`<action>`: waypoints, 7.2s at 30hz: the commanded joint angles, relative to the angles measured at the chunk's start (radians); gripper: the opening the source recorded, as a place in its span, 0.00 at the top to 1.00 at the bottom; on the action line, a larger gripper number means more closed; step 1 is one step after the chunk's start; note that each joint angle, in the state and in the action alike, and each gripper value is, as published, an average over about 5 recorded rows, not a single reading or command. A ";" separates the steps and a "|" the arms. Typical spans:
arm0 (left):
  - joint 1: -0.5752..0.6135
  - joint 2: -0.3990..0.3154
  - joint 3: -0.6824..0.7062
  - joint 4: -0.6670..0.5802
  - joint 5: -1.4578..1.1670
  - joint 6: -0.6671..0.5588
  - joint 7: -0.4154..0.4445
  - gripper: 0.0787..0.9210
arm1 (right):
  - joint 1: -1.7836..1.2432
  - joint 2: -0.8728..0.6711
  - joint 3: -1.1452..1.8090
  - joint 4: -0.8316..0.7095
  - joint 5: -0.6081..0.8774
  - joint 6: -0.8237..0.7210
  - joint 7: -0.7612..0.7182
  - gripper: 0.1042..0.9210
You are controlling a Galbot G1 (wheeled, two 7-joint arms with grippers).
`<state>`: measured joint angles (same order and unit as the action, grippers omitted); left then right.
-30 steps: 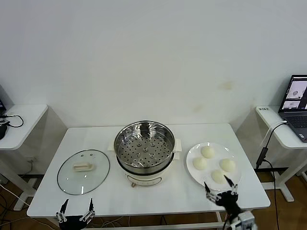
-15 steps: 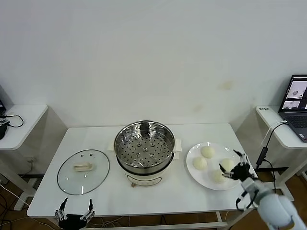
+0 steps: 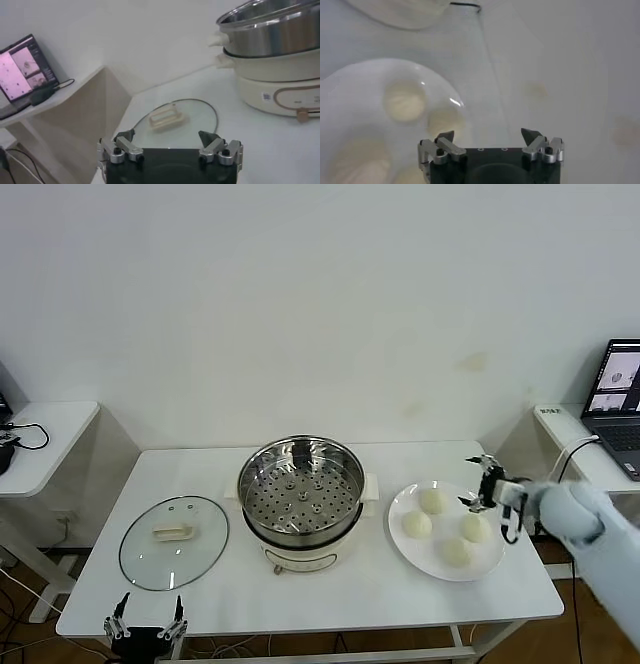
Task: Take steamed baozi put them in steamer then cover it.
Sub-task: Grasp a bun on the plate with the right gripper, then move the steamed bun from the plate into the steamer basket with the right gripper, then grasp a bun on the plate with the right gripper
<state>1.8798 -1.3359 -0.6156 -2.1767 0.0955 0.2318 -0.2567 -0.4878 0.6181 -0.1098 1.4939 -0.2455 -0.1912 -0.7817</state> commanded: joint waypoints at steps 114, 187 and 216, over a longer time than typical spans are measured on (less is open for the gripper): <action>-0.084 0.022 -0.084 -0.034 -0.057 0.014 0.001 0.12 | 0.991 0.759 -1.247 -0.475 0.114 0.529 -0.031 0.41; -0.110 0.058 -0.045 -0.062 -0.039 0.051 0.031 0.12 | 0.725 -0.104 -0.942 0.042 0.272 -0.081 -0.236 0.12; -0.121 0.055 -0.060 -0.032 -0.031 0.051 0.035 0.12 | 0.477 0.250 -0.802 -0.332 0.138 -0.070 -0.177 0.12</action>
<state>1.7611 -1.2817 -0.6743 -2.2123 0.0653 0.2833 -0.2215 0.0369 0.8063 -0.9390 1.2502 -0.0880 -0.2609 -0.9669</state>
